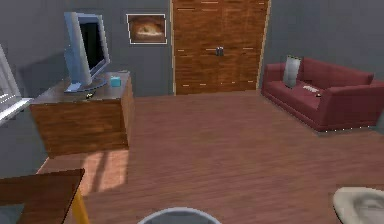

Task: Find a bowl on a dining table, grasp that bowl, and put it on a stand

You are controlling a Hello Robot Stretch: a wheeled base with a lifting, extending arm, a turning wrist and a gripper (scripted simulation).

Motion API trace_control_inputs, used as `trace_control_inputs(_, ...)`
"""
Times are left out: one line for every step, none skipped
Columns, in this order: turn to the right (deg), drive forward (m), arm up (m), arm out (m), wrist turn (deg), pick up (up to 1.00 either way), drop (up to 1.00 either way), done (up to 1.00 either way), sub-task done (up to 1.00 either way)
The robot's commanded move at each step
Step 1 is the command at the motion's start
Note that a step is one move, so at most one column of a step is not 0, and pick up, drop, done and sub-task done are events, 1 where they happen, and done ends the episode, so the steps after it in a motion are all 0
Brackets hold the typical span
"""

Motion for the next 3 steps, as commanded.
trace_control_inputs(0.0,0.30,0.00,0.00,0.0,0.00,0.00,0.00,0.00)
trace_control_inputs(-3.0,0.00,0.00,0.00,0.0,0.00,0.00,0.00,0.00)
trace_control_inputs(0.0,1.00,0.00,0.00,0.0,0.00,0.00,0.00,0.00)
